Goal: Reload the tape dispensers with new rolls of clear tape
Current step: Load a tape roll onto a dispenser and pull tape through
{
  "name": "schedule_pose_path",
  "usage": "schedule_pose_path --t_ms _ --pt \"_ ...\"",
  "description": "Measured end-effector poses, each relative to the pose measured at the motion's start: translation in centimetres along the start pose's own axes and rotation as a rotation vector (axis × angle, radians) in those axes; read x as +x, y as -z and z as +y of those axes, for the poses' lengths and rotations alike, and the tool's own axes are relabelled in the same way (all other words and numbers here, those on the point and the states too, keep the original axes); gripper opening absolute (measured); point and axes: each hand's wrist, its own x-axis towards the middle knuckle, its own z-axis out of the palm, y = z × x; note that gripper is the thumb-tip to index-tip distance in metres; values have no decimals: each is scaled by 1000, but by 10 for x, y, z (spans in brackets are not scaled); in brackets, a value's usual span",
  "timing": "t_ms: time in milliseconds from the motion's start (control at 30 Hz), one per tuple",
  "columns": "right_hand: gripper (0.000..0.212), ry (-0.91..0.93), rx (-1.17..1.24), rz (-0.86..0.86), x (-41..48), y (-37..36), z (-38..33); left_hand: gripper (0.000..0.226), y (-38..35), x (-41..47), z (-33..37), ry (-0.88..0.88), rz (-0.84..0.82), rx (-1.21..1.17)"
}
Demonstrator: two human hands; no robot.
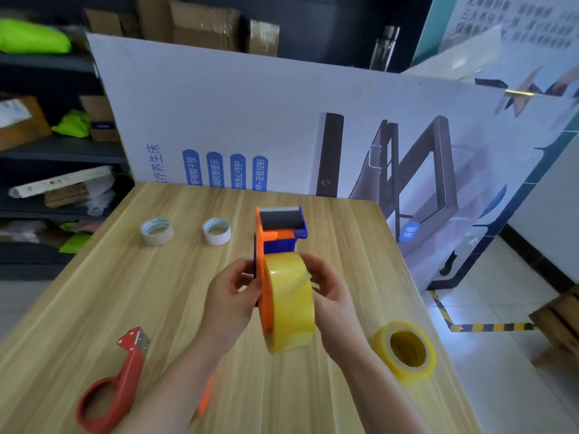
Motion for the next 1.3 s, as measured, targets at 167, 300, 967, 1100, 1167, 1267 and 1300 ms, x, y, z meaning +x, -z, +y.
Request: schedule_pose_path --t_ms 167,300,967,1100,1167,1267,1300 --pt "32 80 141 -223 -14 1 -37 26 7 10 19 -126 105 94" --pt "36 114 24 -413 -21 -6 -57 23 8 12 31 -162 84 79" --pt "35 171 62 -268 -49 -26 -99 38 -5 1 76 -428 149 127" --pt "40 183 39 -191 -42 -32 -100 31 -9 0 77 -424 148 201" --pt "47 204 9 -164 -42 -34 -99 32 -7 1 79 -399 108 206" --pt "38 186 56 -166 -40 -32 -96 35 2 4 80 -337 -85 123" --pt "37 178 74 -180 -40 -31 -96 40 5 5 81 -325 -134 102"
